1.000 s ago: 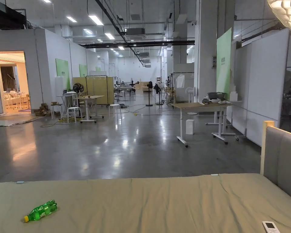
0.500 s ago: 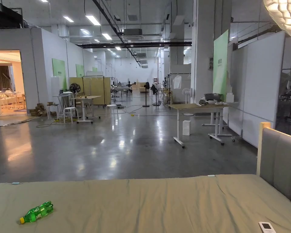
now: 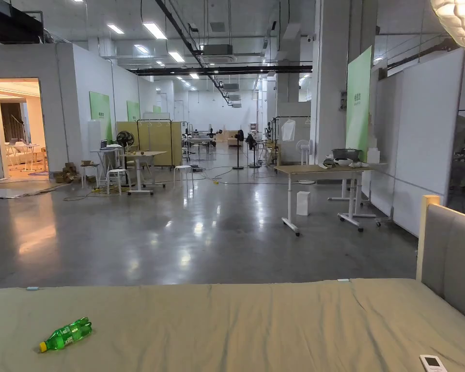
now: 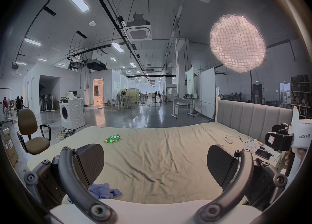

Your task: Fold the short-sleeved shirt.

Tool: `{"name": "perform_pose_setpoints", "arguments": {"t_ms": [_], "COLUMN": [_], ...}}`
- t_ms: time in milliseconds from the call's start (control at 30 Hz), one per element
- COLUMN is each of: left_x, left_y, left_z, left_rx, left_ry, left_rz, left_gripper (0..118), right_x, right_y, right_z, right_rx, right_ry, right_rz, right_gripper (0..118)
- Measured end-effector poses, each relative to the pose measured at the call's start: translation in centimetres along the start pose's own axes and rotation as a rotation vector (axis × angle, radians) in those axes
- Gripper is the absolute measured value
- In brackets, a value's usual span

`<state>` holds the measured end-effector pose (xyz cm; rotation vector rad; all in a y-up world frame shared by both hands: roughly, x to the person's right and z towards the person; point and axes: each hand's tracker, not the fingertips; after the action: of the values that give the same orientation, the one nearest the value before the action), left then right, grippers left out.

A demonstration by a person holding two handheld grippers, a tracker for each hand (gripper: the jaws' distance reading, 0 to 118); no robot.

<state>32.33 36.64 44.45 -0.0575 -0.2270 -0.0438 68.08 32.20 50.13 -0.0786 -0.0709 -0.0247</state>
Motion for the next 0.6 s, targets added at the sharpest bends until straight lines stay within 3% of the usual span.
{"name": "perform_pose_setpoints", "arguments": {"t_ms": [233, 467, 600], "left_x": [0.19, 0.44, 0.55], "left_y": [0.03, -0.55, -0.42], "left_z": [-0.05, -0.07, -0.15], "left_rx": [-0.007, -0.033, -0.029], "left_ry": [0.001, -0.024, -0.024], "left_rz": [-0.018, -0.03, -0.028], "left_gripper": [118, 118, 118], "right_x": [-0.08, 0.83, 0.66], "right_y": [0.1, 0.14, 0.6], "right_z": [-0.01, -0.12, -0.24], "right_rx": [0.003, -0.035, -0.028], "right_ry": [-0.008, 0.018, -0.026], "right_rz": [-0.006, -0.134, -0.1], "right_gripper": [118, 118, 118]}}
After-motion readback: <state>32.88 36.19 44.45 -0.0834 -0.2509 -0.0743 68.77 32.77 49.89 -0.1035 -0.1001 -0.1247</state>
